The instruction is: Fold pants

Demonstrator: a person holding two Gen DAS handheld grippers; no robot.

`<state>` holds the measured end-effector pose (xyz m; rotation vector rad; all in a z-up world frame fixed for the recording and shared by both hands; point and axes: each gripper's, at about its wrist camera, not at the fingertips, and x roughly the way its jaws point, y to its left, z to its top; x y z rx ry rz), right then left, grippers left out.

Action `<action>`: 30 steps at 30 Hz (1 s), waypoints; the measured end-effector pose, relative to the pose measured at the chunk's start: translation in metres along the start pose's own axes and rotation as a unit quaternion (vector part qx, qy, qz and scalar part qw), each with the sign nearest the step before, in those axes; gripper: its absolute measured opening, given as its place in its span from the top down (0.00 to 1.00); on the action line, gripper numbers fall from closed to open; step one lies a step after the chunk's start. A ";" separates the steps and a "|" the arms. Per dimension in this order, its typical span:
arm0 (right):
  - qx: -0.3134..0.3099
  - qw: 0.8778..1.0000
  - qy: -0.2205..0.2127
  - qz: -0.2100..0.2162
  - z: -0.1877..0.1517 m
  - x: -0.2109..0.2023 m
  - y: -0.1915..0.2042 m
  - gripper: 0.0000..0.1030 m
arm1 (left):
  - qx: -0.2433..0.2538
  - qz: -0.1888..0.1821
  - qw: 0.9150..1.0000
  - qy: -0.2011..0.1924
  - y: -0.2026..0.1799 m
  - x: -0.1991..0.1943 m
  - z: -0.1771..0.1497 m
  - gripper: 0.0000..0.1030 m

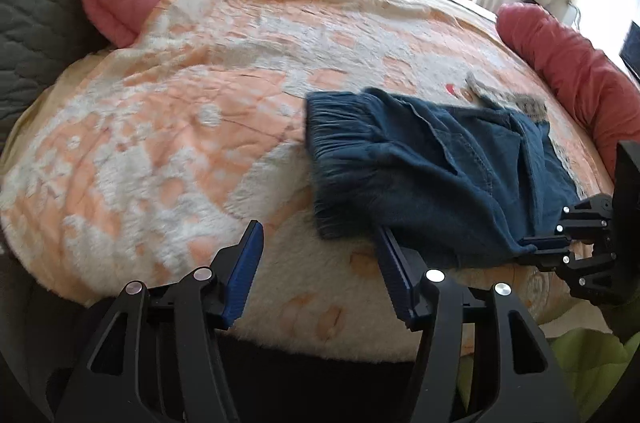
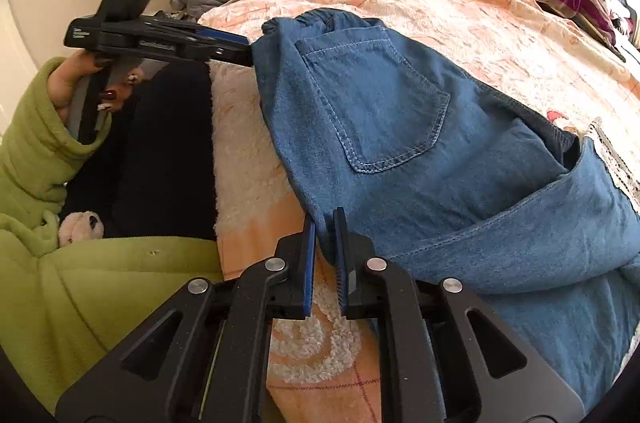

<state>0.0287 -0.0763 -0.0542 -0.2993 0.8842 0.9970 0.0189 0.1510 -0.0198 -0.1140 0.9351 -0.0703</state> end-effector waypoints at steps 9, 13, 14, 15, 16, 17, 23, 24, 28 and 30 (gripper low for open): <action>0.005 1.000 0.004 0.020 -0.004 0.002 0.006 0.90 | 0.013 -0.048 0.995 -0.081 -0.047 -0.023 0.034 0.53; 0.001 1.000 -0.011 0.022 -0.002 -0.015 0.010 0.83 | 0.045 -0.046 0.998 -0.026 -0.069 0.021 0.025 0.59; 0.004 1.000 -0.023 0.020 0.000 -0.022 0.008 0.83 | 0.050 -0.030 0.998 -0.010 -0.068 0.034 0.017 0.59; 0.009 0.999 -0.036 0.016 0.003 -0.028 0.005 0.80 | 0.051 -0.022 0.998 -0.004 -0.068 0.039 0.013 0.59; 0.015 0.999 -0.048 0.009 0.006 -0.033 0.001 0.75 | 0.054 -0.019 0.998 -0.002 -0.066 0.045 0.007 0.59; 0.022 0.998 -0.056 0.004 0.008 -0.034 -0.003 0.73 | 0.060 -0.019 0.998 -0.009 -0.066 0.046 0.003 0.59; 0.071 0.997 0.019 -0.024 0.012 0.013 -0.022 0.63 | 0.069 -0.010 0.997 -0.014 -0.065 0.042 0.002 0.59; 0.075 0.997 0.027 -0.025 0.008 0.020 -0.023 0.62 | 0.067 -0.013 0.998 -0.013 -0.064 0.042 0.002 0.59; 0.075 0.997 0.013 -0.018 0.007 0.016 -0.024 0.59 | 0.063 -0.016 0.998 -0.015 -0.064 0.041 0.001 0.59; 0.073 0.997 0.000 -0.021 0.006 0.004 -0.026 0.56 | 0.051 -0.018 0.998 -0.021 -0.062 0.040 0.003 0.59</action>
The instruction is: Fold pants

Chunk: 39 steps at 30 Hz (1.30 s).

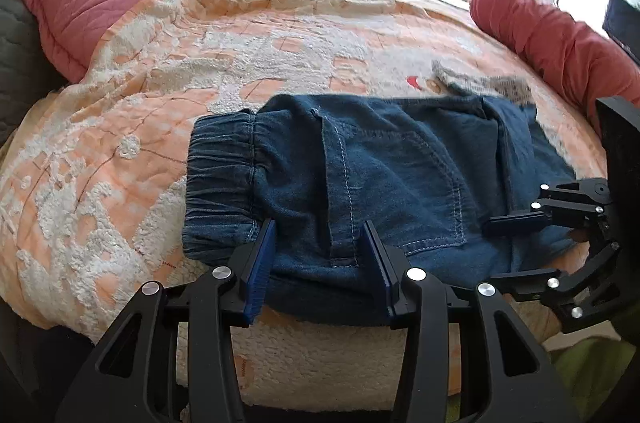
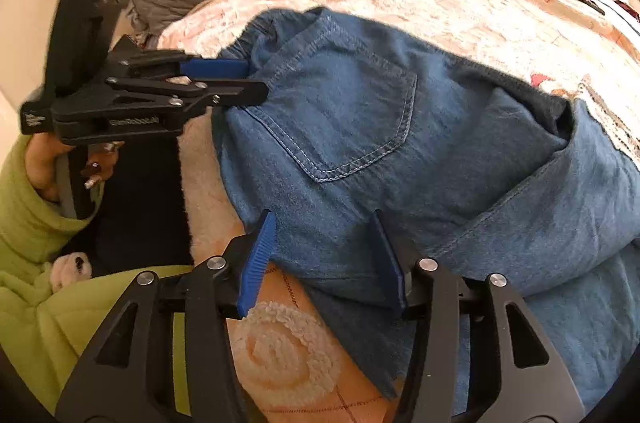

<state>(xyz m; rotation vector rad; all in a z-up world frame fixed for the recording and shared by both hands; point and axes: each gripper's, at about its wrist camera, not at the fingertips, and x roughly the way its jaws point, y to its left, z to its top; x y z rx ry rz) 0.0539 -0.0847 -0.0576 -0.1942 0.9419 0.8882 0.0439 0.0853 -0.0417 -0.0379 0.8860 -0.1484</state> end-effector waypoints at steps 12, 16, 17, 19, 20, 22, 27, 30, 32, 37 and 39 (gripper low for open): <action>0.083 0.985 -0.108 -0.105 0.002 -0.091 -0.069 0.37 | -0.018 0.018 0.996 -0.085 -0.009 -0.063 0.015 0.36; 0.099 0.978 -0.122 -0.134 0.010 -0.105 -0.092 0.31 | -0.007 -0.009 0.997 -0.080 -0.028 -0.063 0.018 0.27; 0.100 0.977 -0.124 -0.140 0.013 -0.107 -0.096 0.30 | -0.003 -0.017 0.997 -0.076 -0.034 -0.061 0.018 0.27; 0.103 0.974 -0.125 -0.155 0.021 -0.108 -0.106 0.28 | 0.004 -0.037 0.997 -0.066 -0.046 -0.056 0.018 0.27; 0.104 0.974 -0.124 -0.159 0.025 -0.108 -0.110 0.27 | 0.010 -0.048 0.997 -0.059 -0.054 -0.052 0.018 0.27; 0.104 0.974 -0.119 -0.164 0.035 -0.106 -0.122 0.27 | 0.023 -0.061 0.997 -0.047 -0.068 -0.044 0.018 0.27; 0.090 0.975 -0.082 -0.186 0.065 -0.075 -0.143 0.26 | 0.042 -0.107 0.993 -0.007 -0.098 -0.017 0.022 0.27; 0.088 0.976 -0.043 -0.193 0.080 -0.042 -0.157 0.26 | 0.059 -0.129 0.990 0.019 -0.119 0.004 0.023 0.28; 0.092 0.977 -0.026 -0.191 0.087 -0.025 -0.164 0.26 | 0.061 -0.126 0.990 0.027 -0.130 0.018 0.025 0.35; 0.105 0.972 0.012 -0.212 0.100 0.015 -0.185 0.26 | 0.049 -0.142 0.987 0.051 -0.142 0.049 0.026 0.41; 0.116 0.968 0.025 -0.219 0.102 0.027 -0.196 0.26 | 0.051 -0.149 0.986 0.057 -0.146 0.056 0.025 0.50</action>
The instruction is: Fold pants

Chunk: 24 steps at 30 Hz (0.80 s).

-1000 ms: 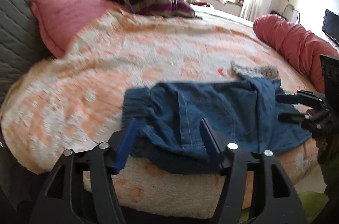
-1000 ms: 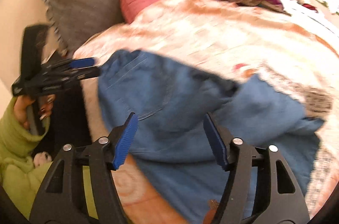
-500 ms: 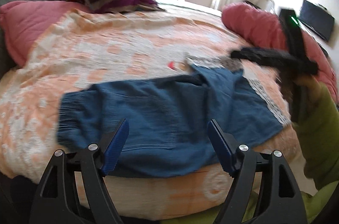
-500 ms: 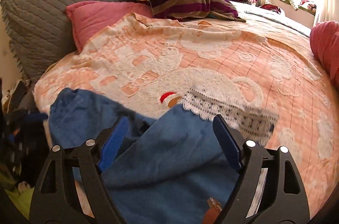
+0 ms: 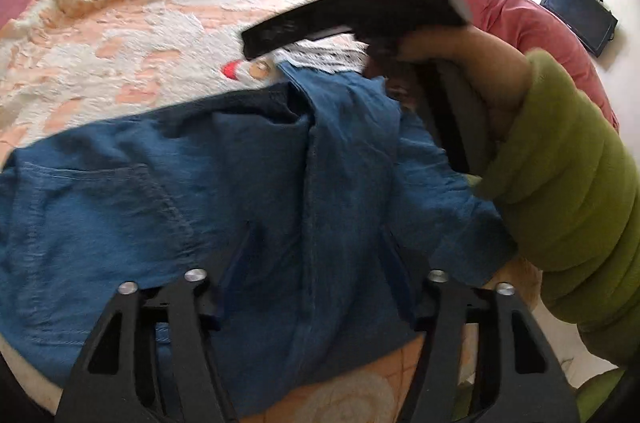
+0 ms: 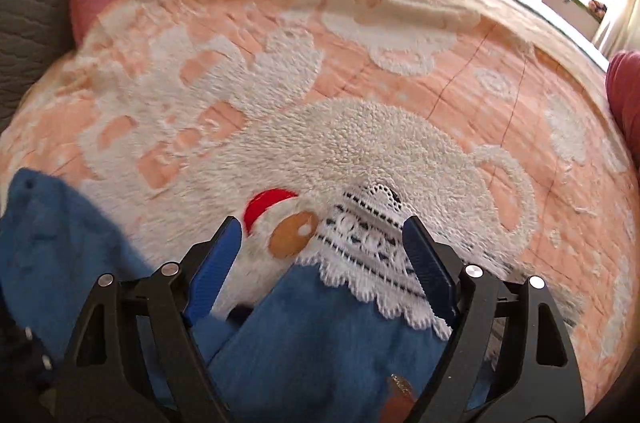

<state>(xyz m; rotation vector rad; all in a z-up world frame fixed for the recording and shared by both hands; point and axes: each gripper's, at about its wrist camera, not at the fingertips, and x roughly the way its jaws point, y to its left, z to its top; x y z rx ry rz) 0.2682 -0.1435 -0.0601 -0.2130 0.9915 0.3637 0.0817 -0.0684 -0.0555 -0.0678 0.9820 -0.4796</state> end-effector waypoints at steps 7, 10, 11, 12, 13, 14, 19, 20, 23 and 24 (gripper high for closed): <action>0.024 1.000 -0.001 -0.002 -0.003 0.013 -0.024 0.81 | 0.023 0.003 1.000 0.003 -0.005 0.009 -0.009 0.53; 0.043 0.998 -0.038 0.024 -0.009 -0.017 -0.039 0.90 | 0.017 -0.005 1.000 0.001 -0.002 0.007 -0.009 0.51; 0.046 0.997 -0.049 0.024 -0.013 -0.027 -0.044 0.90 | 0.018 -0.005 1.000 -0.001 -0.002 0.006 -0.010 0.51; 0.056 0.996 -0.063 0.029 -0.020 -0.042 -0.052 0.90 | 0.018 -0.004 1.000 -0.002 -0.003 0.005 -0.010 0.50; 0.065 0.994 -0.074 0.036 -0.026 -0.054 -0.060 0.91 | 0.017 -0.003 1.000 -0.004 -0.003 0.003 -0.011 0.46; 0.076 0.993 -0.083 0.041 -0.032 -0.065 -0.067 0.91 | 0.016 -0.002 1.000 -0.006 -0.002 0.004 -0.011 0.41; 0.138 0.981 -0.123 0.053 -0.079 -0.123 -0.106 0.91 | 0.020 0.006 1.000 -0.017 -0.006 0.001 -0.008 0.49; 0.149 0.979 -0.130 0.050 -0.093 -0.136 -0.113 0.91 | 0.024 0.007 1.000 -0.017 -0.006 0.001 -0.007 0.67; 0.172 0.974 -0.136 0.050 -0.120 -0.157 -0.124 0.91 | 0.041 0.006 0.999 -0.018 -0.007 0.000 -0.005 0.97; 0.182 0.973 -0.136 0.052 -0.134 -0.164 -0.127 0.91 | 0.044 0.000 0.999 -0.019 -0.008 -0.002 -0.005 0.97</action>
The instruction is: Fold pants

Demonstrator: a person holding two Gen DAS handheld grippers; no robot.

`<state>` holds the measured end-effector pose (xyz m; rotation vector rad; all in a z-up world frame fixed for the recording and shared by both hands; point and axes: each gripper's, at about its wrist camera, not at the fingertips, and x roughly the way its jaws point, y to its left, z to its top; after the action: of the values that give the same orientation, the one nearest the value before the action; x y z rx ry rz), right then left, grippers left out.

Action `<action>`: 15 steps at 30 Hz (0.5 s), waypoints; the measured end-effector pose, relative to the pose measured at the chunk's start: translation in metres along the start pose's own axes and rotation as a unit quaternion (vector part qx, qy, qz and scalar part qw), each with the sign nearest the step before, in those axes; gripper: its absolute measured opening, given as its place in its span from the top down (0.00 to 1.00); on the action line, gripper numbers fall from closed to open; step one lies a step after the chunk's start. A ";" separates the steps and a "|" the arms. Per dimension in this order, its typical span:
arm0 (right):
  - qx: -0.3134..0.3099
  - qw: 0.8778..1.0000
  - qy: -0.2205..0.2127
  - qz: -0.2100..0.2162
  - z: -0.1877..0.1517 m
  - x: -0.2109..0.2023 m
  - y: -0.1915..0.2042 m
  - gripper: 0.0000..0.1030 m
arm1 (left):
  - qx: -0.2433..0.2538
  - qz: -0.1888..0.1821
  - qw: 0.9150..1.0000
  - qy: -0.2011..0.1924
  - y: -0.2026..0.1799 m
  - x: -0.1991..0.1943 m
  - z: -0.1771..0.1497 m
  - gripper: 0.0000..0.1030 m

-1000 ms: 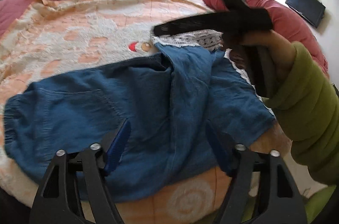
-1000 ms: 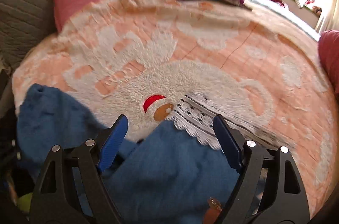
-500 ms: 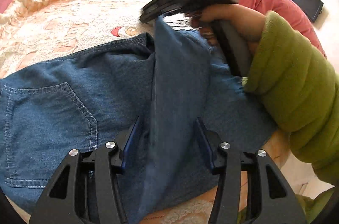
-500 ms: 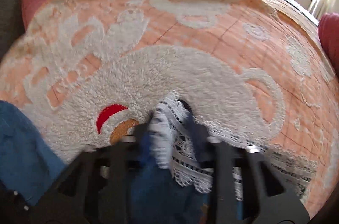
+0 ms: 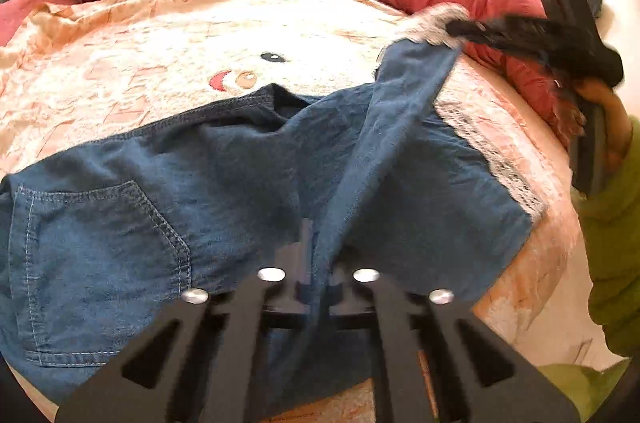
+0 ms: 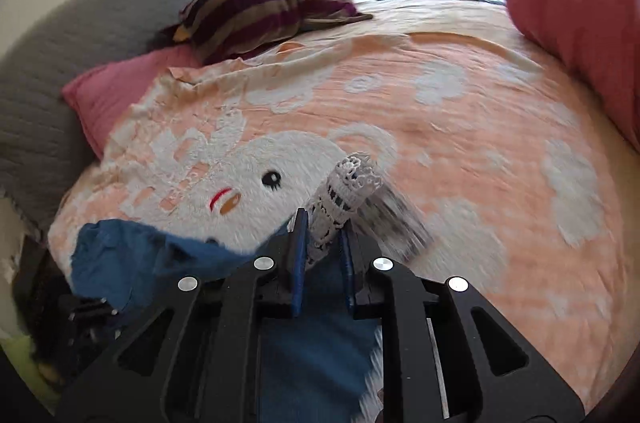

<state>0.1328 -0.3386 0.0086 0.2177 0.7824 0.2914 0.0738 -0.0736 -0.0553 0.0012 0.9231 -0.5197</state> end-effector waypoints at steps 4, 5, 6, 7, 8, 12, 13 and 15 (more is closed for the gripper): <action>0.018 1.000 0.007 -0.004 -0.033 -0.028 -0.013 0.91 | 0.026 0.007 1.000 -0.007 -0.006 -0.008 -0.001 0.97; 0.026 1.000 0.011 -0.006 -0.044 -0.035 -0.016 0.91 | 0.036 0.010 0.999 -0.008 -0.009 -0.010 -0.003 0.97; 0.031 0.999 0.015 -0.005 -0.052 -0.040 -0.019 0.91 | 0.041 0.012 0.999 -0.008 -0.011 -0.010 -0.003 0.97; 0.035 0.999 0.017 -0.004 -0.060 -0.044 -0.022 0.91 | 0.049 0.017 0.999 -0.009 -0.012 -0.012 -0.005 0.97; 0.048 0.999 0.023 -0.007 -0.072 -0.047 -0.025 0.91 | 0.055 0.019 0.998 -0.007 -0.013 -0.012 -0.008 0.97; 0.083 0.994 0.067 0.001 -0.111 -0.048 -0.035 0.91 | 0.065 0.027 0.998 0.003 -0.012 -0.012 -0.017 0.97; 0.085 0.994 0.071 0.002 -0.116 -0.048 -0.037 0.91 | 0.062 0.027 0.998 0.005 -0.011 -0.012 -0.018 0.97; 0.095 0.992 0.083 0.007 -0.127 -0.046 -0.041 0.91 | 0.058 0.026 0.998 0.005 -0.008 -0.013 -0.019 0.97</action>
<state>0.0179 -0.3817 -0.0603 0.3823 0.9743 0.2494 0.0492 -0.0710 -0.0552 0.1332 0.8990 -0.5245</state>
